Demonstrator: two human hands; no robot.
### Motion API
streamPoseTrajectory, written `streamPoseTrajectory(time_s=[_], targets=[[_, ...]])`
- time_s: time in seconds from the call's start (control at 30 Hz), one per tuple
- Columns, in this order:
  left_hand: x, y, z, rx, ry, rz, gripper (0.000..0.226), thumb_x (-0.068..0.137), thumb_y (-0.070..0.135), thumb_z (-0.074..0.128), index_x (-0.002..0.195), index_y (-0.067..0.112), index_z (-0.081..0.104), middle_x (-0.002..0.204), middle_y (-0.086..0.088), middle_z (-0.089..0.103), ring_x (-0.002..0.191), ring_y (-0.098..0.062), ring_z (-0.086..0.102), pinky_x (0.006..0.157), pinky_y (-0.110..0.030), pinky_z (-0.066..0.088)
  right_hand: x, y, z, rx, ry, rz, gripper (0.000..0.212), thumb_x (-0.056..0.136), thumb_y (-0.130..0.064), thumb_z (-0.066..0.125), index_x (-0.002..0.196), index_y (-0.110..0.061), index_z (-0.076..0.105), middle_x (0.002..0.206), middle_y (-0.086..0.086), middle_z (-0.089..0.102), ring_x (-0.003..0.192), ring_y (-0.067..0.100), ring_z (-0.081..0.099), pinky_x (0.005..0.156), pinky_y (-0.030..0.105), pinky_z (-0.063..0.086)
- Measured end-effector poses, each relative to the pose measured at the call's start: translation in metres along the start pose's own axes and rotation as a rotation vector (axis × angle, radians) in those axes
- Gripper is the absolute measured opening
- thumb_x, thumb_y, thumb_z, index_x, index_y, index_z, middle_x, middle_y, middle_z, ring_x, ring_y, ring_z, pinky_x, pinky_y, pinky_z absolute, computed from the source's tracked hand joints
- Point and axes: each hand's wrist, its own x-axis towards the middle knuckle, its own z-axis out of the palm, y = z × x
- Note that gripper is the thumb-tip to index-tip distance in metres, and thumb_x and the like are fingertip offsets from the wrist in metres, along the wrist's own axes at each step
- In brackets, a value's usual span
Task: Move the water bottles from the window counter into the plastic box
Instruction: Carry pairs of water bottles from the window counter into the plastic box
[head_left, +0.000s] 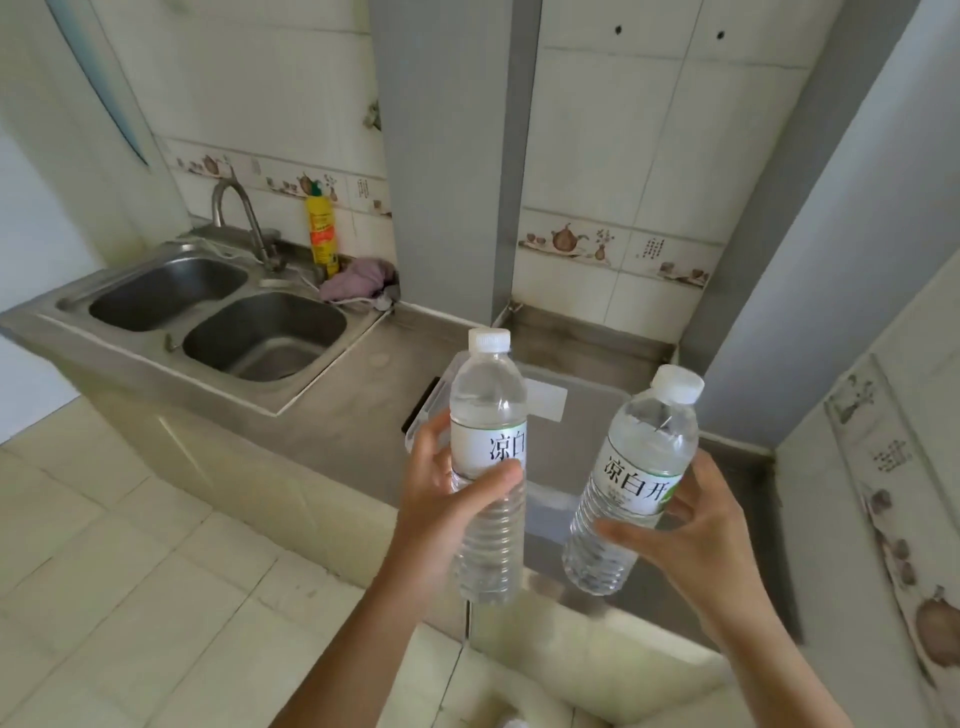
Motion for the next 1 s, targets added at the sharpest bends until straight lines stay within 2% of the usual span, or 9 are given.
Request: streamPoseTrajectory(time_s=[0.13,0.23,0.33,0.47,0.57,0.67,0.83,0.93,1.0], targets=[[0.065,-0.002,0.022,0.046,-0.078,0.025,0.079,0.05,0.023,0.088,0.121,0.022,0.053,0.104,-0.002,0.071,0.086,-0.008,0.071,0.068,-0.019,0.054,0.062,0.003,0.003,0.026,0.028,-0.038,0.085,0.049,-0.007,0.092,0.12,-0.03,0.052,0.106,-0.017,0.068,0.094,-0.001,0.065,0.07,0.014,0.053],[0.107,-0.003,0.038,0.079,-0.137,0.04,0.081,0.047,0.025,0.087,0.12,0.014,0.052,0.101,-0.003,0.07,0.085,-0.009,0.07,0.068,-0.021,0.054,0.1,0.005,0.003,0.018,0.025,-0.058,0.089,0.05,-0.007,0.092,0.124,-0.031,0.05,0.11,-0.018,0.065,0.097,-0.001,0.064,0.074,0.017,0.053],[0.146,-0.015,0.048,0.096,-0.181,0.022,0.073,0.05,0.02,0.088,0.115,0.021,0.056,0.106,-0.003,0.071,0.095,-0.015,0.07,0.073,-0.026,0.056,0.131,0.015,0.003,-0.008,-0.009,-0.063,0.09,0.049,-0.004,0.092,0.124,-0.03,0.049,0.113,-0.015,0.064,0.1,0.002,0.063,0.076,0.017,0.053],[0.187,-0.041,0.055,0.209,-0.214,0.012,0.07,0.05,0.026,0.09,0.112,0.033,0.059,0.112,0.005,0.071,0.105,-0.019,0.067,0.089,-0.04,0.055,0.157,0.035,0.007,-0.053,-0.037,0.001,0.093,0.049,-0.006,0.092,0.126,-0.031,0.047,0.114,-0.016,0.064,0.104,0.002,0.062,0.087,0.029,0.053],[0.212,-0.055,0.06,0.34,-0.25,0.014,0.066,0.051,0.028,0.091,0.107,0.041,0.058,0.106,0.014,0.071,0.094,-0.006,0.066,0.083,-0.03,0.054,0.17,0.05,0.013,-0.077,-0.032,0.046,0.095,0.048,-0.013,0.093,0.128,-0.033,0.046,0.115,-0.016,0.063,0.106,0.006,0.062,0.089,0.036,0.053],[0.232,-0.069,0.063,0.395,-0.272,0.004,0.075,0.047,0.029,0.093,0.113,0.033,0.057,0.114,0.006,0.068,0.095,-0.007,0.066,0.077,-0.02,0.052,0.182,0.062,0.018,-0.083,-0.041,0.082,0.092,0.048,-0.016,0.093,0.122,-0.041,0.044,0.113,-0.021,0.062,0.105,0.002,0.061,0.088,0.034,0.054],[0.259,-0.091,0.064,0.447,-0.378,-0.038,0.072,0.057,0.002,0.093,0.114,0.026,0.055,0.114,-0.002,0.067,0.097,-0.012,0.065,0.079,-0.016,0.054,0.2,0.078,0.019,-0.127,-0.051,0.109,0.09,0.048,-0.02,0.094,0.11,-0.057,0.041,0.113,-0.022,0.062,0.106,0.001,0.06,0.087,0.031,0.053],[0.269,-0.103,0.066,0.497,-0.404,-0.021,0.071,0.054,0.01,0.095,0.112,0.026,0.058,0.117,-0.003,0.067,0.104,-0.014,0.066,0.088,-0.023,0.053,0.208,0.088,0.018,-0.133,-0.065,0.132,0.087,0.05,-0.018,0.093,0.108,-0.056,0.042,0.111,-0.02,0.063,0.107,0.003,0.06,0.09,0.032,0.053],[0.273,-0.107,0.067,0.559,-0.418,0.022,0.068,0.052,0.02,0.096,0.109,0.031,0.061,0.113,0.004,0.068,0.101,-0.004,0.063,0.089,-0.017,0.047,0.211,0.096,0.018,-0.139,-0.053,0.143,0.082,0.049,-0.022,0.092,0.108,-0.054,0.045,0.107,-0.024,0.064,0.104,0.002,0.061,0.089,0.035,0.054]])
